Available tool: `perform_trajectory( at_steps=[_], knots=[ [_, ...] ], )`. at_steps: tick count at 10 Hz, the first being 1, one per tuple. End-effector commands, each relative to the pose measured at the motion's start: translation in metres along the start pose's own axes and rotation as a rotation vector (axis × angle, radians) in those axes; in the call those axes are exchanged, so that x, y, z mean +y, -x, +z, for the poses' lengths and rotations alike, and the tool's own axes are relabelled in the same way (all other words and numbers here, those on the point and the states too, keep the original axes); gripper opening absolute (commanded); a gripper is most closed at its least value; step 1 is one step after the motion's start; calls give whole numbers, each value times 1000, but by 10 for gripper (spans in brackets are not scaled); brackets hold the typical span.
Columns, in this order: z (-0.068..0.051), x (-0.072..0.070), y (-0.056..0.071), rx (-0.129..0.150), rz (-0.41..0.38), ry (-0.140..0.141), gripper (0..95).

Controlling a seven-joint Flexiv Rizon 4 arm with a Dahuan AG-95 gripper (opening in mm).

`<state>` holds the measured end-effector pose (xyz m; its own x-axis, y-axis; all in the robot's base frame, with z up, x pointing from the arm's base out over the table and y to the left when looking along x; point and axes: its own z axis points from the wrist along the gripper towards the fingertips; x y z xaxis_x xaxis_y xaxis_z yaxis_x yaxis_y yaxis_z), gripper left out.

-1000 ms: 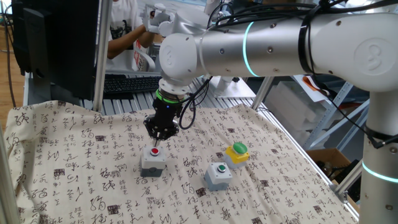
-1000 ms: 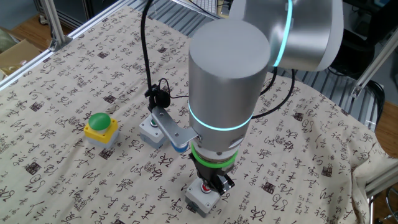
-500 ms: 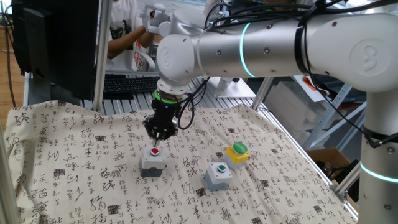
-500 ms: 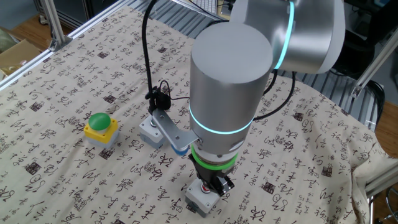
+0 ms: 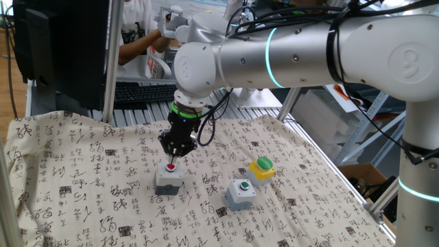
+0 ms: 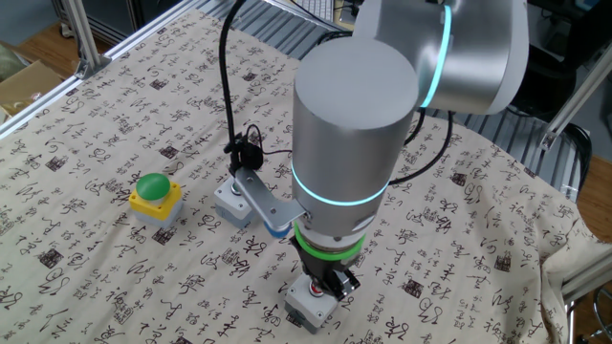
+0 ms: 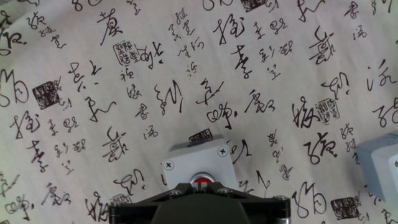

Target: Press three buttons from left to right in sequence

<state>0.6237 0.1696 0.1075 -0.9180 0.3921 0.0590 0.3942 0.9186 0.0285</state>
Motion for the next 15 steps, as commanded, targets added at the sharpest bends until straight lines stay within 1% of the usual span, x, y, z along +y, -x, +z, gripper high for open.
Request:
perform_trajectory(
  at_steps=[1,9,11,12,13,14,15],
  knots=[
    [2,0,1,0,-3,2,0],
    [10,0,2,-3,0,6,0],
    [14,0,2,-10,-1,13,0],
    [15,0,2,-4,0,16,0],
    [16,0,2,-5,2,22,0],
    [17,1,2,-16,-2,19,0],
    [19,1,3,-14,-1,23,0]
  ],
)
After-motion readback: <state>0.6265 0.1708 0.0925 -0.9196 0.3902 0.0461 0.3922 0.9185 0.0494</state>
